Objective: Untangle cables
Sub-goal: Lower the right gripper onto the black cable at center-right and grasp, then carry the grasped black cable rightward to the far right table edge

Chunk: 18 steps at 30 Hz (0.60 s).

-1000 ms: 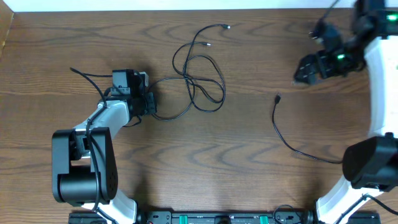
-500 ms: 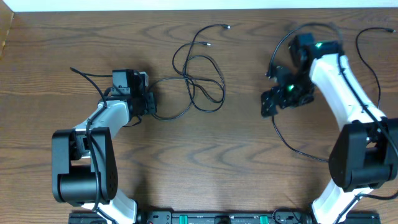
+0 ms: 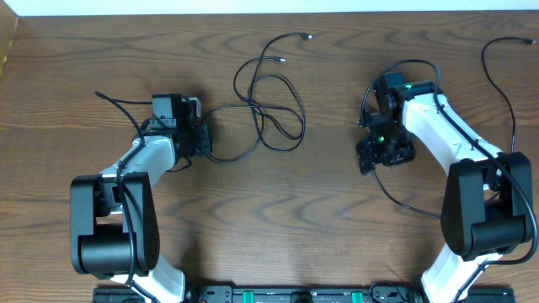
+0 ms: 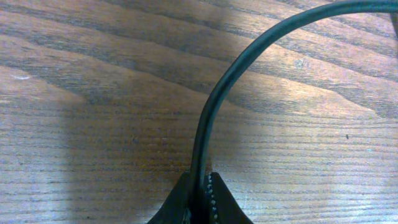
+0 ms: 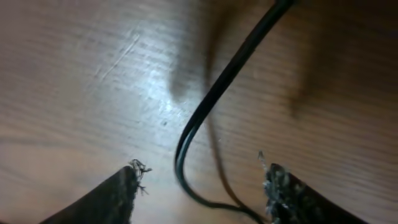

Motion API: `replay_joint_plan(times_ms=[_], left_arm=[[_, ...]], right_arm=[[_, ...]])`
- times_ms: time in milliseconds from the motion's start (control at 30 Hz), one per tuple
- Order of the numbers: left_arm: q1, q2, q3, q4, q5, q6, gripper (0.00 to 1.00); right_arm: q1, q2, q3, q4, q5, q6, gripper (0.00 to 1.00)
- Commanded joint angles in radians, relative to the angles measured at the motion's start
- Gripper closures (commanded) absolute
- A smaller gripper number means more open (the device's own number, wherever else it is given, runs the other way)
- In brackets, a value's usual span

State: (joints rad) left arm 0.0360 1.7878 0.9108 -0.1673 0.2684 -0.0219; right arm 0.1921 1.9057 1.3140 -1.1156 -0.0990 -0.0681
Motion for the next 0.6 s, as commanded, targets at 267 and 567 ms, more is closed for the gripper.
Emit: replay_joint_plan(times_ms=[267, 567], left_arm=[[-0.005, 0.008, -0.011, 0.0, 0.012, 0.003, 0.93], [-0.005, 0.008, -0.011, -0.003, 0.012, 0.003, 0.93]], right_arm=[[0.0, -0.006, -0.125, 0.138, 0.029, 0.072, 0.71], [-0.01, -0.006, -0.121, 0.327, 0.039, 0.159, 0.99]])
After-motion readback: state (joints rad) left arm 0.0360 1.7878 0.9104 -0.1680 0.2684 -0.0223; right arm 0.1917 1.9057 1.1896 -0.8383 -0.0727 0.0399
